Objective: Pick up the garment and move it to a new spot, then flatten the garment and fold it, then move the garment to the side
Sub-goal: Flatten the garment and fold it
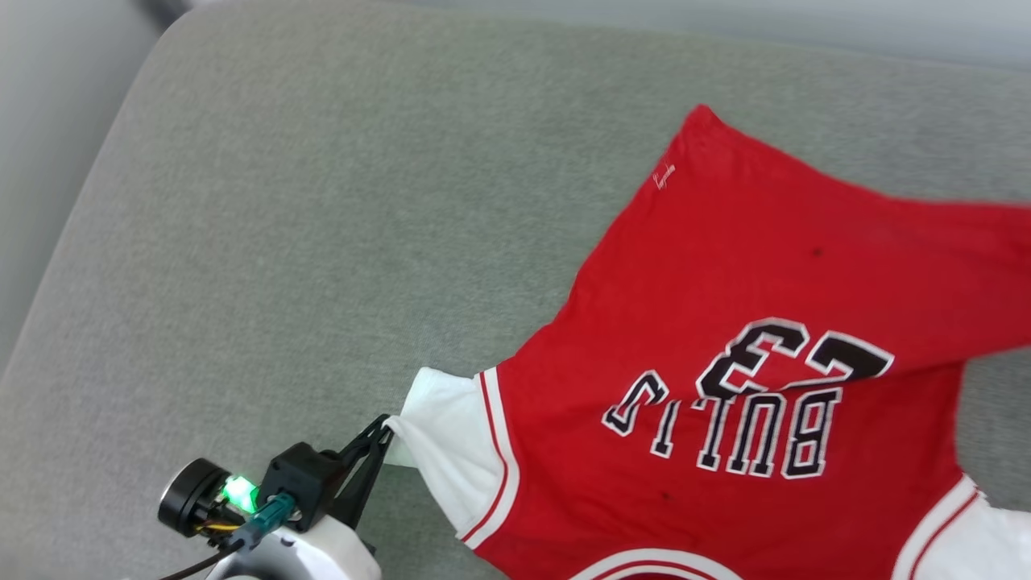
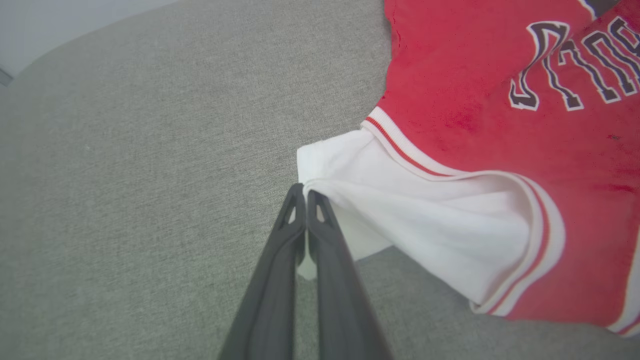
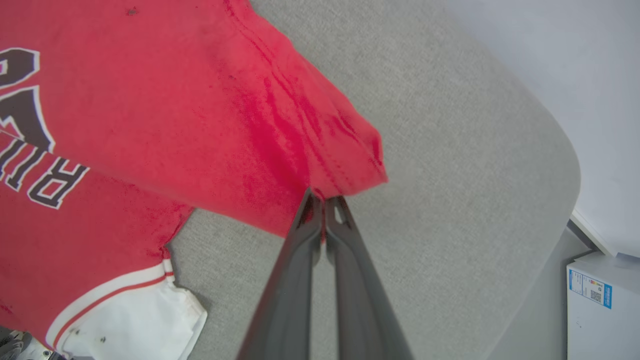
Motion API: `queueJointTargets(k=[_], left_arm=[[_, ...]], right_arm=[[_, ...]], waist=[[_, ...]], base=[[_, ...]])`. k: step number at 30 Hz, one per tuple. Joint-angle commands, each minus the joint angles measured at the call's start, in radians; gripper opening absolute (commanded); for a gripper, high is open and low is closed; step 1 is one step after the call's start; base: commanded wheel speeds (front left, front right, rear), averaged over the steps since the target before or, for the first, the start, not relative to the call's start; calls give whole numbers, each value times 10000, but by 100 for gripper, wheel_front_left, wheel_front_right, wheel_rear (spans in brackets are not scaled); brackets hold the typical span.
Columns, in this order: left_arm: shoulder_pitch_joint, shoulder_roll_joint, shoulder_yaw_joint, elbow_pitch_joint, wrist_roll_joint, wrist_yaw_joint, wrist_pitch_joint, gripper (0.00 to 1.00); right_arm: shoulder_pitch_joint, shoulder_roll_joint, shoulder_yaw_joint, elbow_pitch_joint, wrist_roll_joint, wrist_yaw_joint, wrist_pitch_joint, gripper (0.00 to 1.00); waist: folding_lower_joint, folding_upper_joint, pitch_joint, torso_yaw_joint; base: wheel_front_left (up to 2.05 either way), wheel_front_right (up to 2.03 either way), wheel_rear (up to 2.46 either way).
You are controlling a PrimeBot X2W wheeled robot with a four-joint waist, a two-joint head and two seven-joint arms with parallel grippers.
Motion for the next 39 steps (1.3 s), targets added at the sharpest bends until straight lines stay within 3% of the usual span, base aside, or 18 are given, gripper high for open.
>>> queueJointTargets(k=[1, 7, 15, 19, 24, 25, 26, 27, 33, 39], left_arm=[[129, 74, 57, -43, -33, 58, 5, 0], [567, 528, 185, -271, -295, 313, -32, 0], [643, 679, 142, -345, -394, 262, -2, 0], [497, 720, 149, -290, -370, 184, 32, 0], [515, 743, 158, -280, -407, 204, 49, 0], [549, 752, 154, -276, -427, 212, 44, 0], [592, 762, 145, -267, -426, 224, 41, 0], [636, 764, 135, -265, -429, 231, 45, 0], [765, 707, 77, -325, -503, 271, 12, 0], [684, 651, 67, -405, -431, 293, -20, 0]], right_arm=[[413, -130, -8, -50, 79, -11, -135, 0], [3588, -613, -73, 63, 664, -11, -1171, 0], [7415, 409, 225, 752, 918, -11, -2618, 0], [8191, 1071, 466, 877, 743, -11, -3049, 0], [8225, 1431, 147, 1062, 568, -12, -3503, 0], [8146, 1447, -60, 1094, 586, -14, -3622, 7], [8021, 1427, -300, 1079, 542, -14, -3769, 76], [7919, 1386, -537, 1031, 479, -16, -3907, 100], [7556, 1142, -2358, 99, 294, -11, -4442, 100], [6538, 917, -3839, -1134, -63, -9, -3881, 100]], waist=[[0, 0, -422, -437], [0, 0, -785, -993], [0, 0, -768, -1250], [0, 0, -641, -1293], [0, 0, -655, -1388], [0, 0, -694, -1405], [0, 0, -758, -1421], [0, 0, -817, -1424], [0, 0, -1158, -1369], [0, 0, -1098, -1150]], base=[[0, 0, 0], [0, 0, 0], [0, 0, 0], [0, 0, 0], [0, 0, 0], [0, 0, 0], [0, 0, 0], [0, 0, 0], [0, 0, 0], [0, 0, 0]])
